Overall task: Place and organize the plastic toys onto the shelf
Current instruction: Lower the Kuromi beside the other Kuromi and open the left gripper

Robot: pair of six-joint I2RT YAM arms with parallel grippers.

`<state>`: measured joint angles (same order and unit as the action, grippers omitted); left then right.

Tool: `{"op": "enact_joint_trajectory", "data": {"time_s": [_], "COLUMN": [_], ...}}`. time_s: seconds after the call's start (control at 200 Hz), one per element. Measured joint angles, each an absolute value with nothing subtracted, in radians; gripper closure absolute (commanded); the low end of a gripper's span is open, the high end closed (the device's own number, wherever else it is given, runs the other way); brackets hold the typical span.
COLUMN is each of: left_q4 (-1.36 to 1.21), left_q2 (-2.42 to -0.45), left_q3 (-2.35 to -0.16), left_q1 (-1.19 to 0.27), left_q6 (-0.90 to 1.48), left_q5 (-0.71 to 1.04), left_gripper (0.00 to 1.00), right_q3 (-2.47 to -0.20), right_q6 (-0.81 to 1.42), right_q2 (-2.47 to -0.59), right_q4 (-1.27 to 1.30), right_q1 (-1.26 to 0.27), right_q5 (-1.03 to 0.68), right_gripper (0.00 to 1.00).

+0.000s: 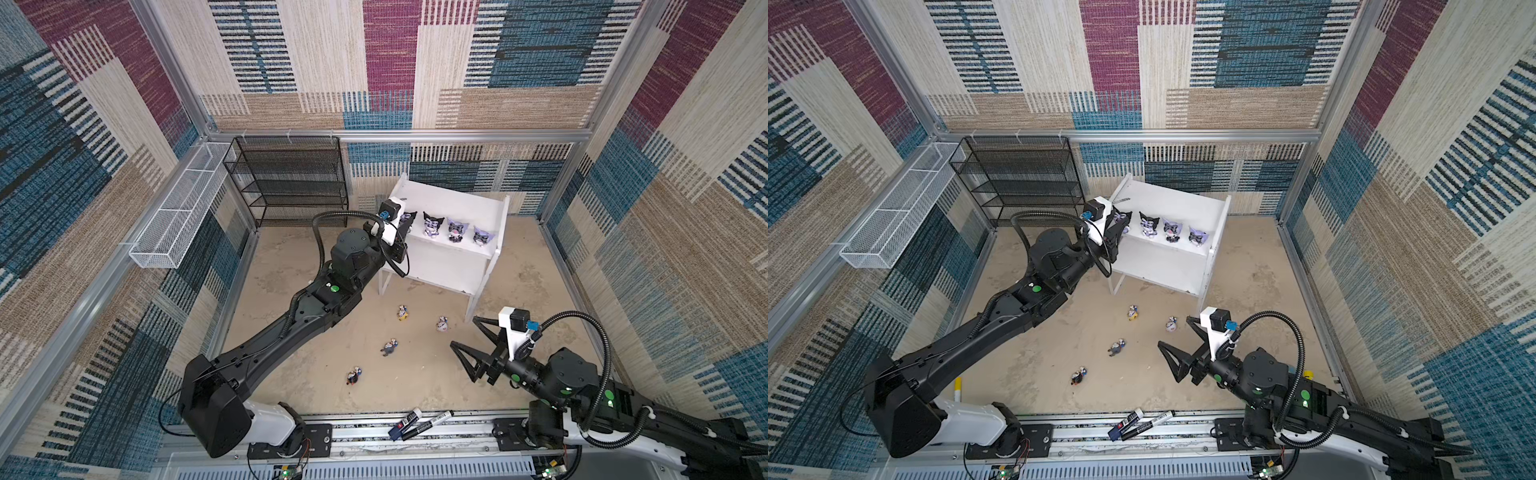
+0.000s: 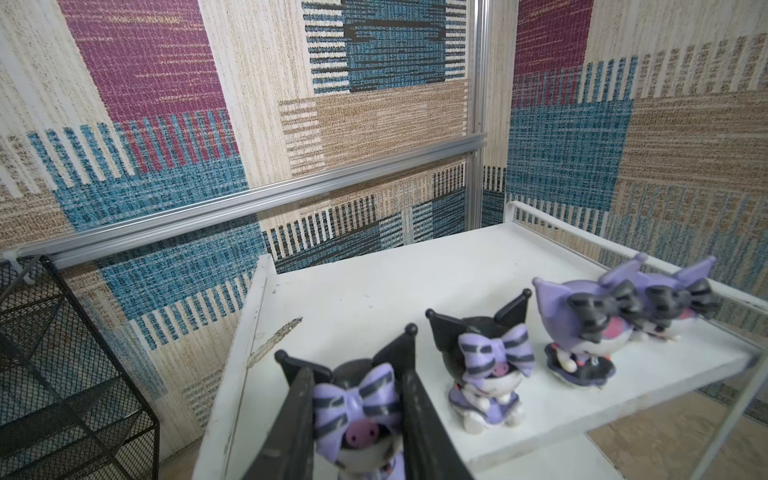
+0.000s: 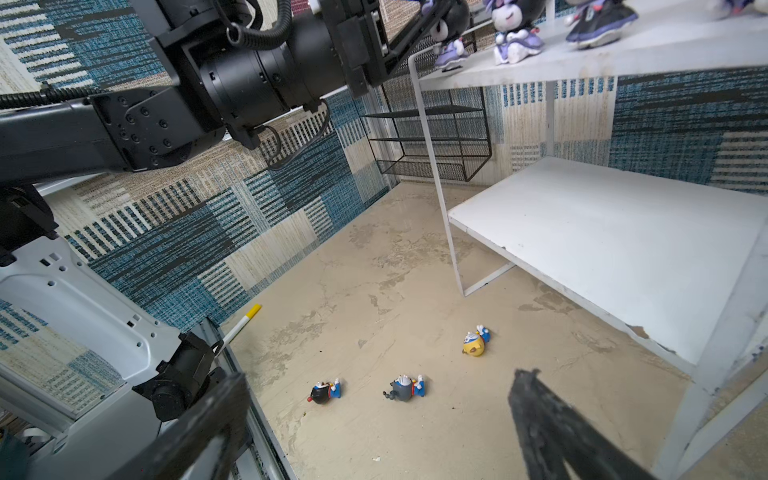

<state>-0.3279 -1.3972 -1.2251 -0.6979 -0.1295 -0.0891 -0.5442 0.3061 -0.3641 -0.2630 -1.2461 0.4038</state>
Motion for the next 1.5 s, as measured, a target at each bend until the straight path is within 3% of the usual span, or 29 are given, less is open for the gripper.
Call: {"op": "enact_joint_trajectory", "data": {"time_s": [0.917, 1.202, 1.498], "left_q4": [-0.378, -0.38, -0.38], "left_q2": [-1.436, -1.437, -1.437], "left_q3": [-1.233, -1.233, -1.233], "left_q1": [-0.681, -0.678, -0.678], "left_q6": [-0.105, -0.105, -0.105], "left_q5": [-0.071, -0.068, -0.067], "left_gripper": [0.95, 0.84, 0.61], "right_q3": [-0.524, -0.523, -0.523], "right_q6": [0.314, 0.314, 0.313], "right_q2": [-0.35, -0.355, -0.359], "right_q4": [-0.267, -0.267, -0.267], "right_q1": [-1.246, -1.246, -1.246], "right_q5": [0.404, 0.403, 0.403], "right_gripper": [0.0, 0.0, 0.0]}}
